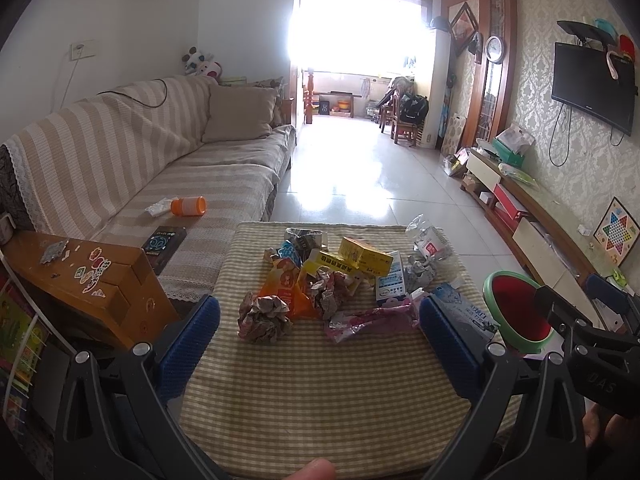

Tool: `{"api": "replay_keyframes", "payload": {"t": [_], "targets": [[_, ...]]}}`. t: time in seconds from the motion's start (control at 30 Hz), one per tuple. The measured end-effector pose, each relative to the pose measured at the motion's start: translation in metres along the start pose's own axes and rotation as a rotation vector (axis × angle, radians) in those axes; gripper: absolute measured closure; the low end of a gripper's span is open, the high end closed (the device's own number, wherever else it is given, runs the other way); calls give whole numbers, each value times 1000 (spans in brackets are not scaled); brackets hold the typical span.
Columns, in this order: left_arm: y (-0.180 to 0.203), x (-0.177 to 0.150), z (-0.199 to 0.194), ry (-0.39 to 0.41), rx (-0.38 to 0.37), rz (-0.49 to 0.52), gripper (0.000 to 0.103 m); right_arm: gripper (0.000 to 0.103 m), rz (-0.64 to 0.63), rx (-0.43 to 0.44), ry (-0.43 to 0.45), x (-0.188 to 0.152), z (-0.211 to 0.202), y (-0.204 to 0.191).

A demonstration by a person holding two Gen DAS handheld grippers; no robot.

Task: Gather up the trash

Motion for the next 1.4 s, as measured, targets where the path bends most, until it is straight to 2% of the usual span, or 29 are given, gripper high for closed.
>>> {"api": "replay_keyframes", "payload": {"t": [1.4], "targets": [[-1,-9,4,-17,8,-13,8,4,6,-2,-15,-7,7,-7]]}}
Point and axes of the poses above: each gripper's, at about its wrist camera, not at the fingertips, and z roughly the way its jaws point, y to its right, x to its top, the point moved 2 cm from there along z, roughly the way its jaws point
